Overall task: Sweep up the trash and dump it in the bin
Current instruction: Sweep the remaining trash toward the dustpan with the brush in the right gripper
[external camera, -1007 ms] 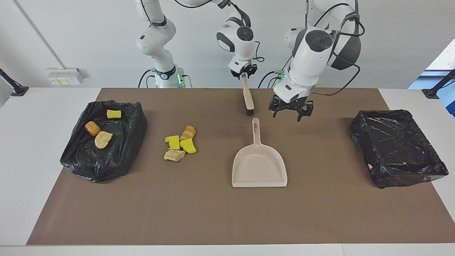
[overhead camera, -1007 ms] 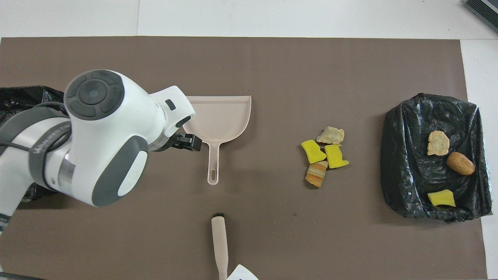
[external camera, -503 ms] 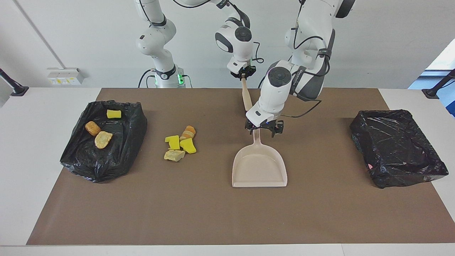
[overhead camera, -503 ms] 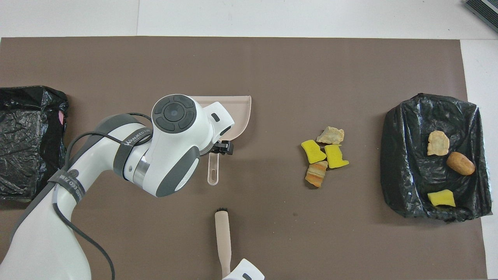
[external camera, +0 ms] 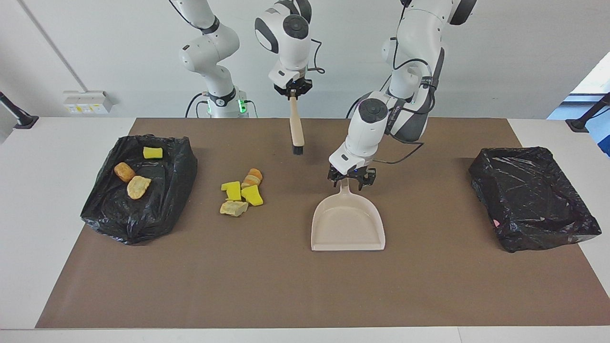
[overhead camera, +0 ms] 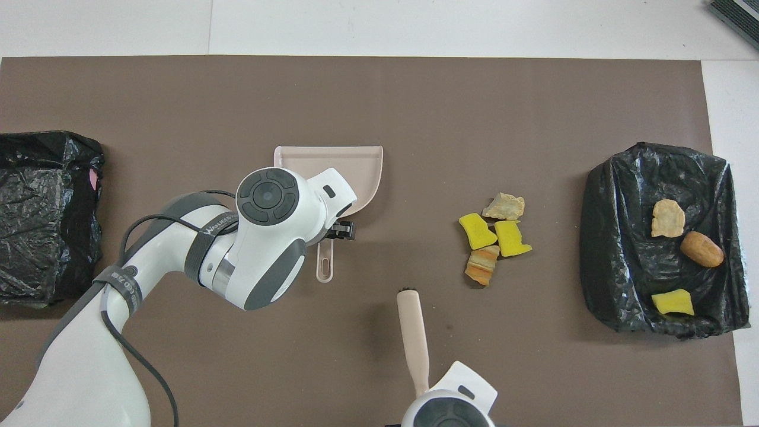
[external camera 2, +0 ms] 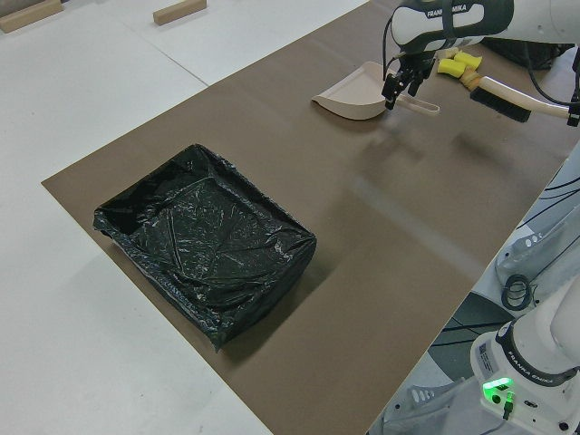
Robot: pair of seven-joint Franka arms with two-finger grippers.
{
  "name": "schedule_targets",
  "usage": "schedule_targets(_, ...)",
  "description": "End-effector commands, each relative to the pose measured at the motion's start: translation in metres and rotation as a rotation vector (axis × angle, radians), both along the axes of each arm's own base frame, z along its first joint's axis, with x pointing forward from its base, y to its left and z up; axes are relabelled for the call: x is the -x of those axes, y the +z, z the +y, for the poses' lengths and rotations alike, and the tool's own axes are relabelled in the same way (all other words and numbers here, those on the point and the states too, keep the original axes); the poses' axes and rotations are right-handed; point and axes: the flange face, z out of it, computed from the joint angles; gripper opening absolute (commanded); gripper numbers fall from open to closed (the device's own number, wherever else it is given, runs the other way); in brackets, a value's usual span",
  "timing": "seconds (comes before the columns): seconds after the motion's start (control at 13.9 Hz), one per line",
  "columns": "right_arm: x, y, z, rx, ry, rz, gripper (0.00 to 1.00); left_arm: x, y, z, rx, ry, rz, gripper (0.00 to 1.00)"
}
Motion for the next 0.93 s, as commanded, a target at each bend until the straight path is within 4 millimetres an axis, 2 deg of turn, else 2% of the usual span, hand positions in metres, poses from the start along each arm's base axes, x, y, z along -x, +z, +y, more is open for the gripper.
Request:
schedule_targets(0.0, -0.034, 0.002, -0.056, 0.073, 0.023, -0.048, 0.00, 0.009, 0.000, 0.001, -0.014, -0.009, -0.021, 0.70)
schedule_targets(0.07, -0.051, -0.003, -0.077, 0.123, 0.036, -0.071, 0.00, 0.009, 0.001, 0.000, -0.012, -0.014, -0.024, 0.65)
schedule_targets(0.14, -0.068, -0.006, -0.100, 0.160, 0.071, -0.091, 0.00, 0.008, 0.002, 0.000, -0.014, -0.017, -0.025, 0.41)
schedule_targets(0.29, -0.100, -0.015, -0.144, 0.229, 0.122, -0.126, 0.00, 0.003, 0.007, 0.002, -0.011, -0.020, -0.048, 0.24)
schedule_targets(0.36, -0.113, -0.025, -0.160, 0.252, 0.123, -0.131, 0.00, -0.001, 0.013, 0.002, -0.042, -0.065, -0.073, 0.06)
schedule_targets(0.43, -0.123, -0.031, -0.170, 0.274, 0.123, -0.148, 0.00, -0.002, 0.013, 0.003, -0.066, -0.106, -0.088, 0.00)
schedule_targets(0.65, -0.148, -0.070, -0.190, 0.284, 0.109, -0.154, 0.00, -0.002, 0.025, 0.008, -0.106, -0.207, -0.070, 0.00)
schedule_targets(0.86, -0.146, -0.086, -0.186, 0.281, 0.136, -0.107, 0.00, 0.002, 0.028, 0.016, -0.153, -0.500, -0.009, 0.00)
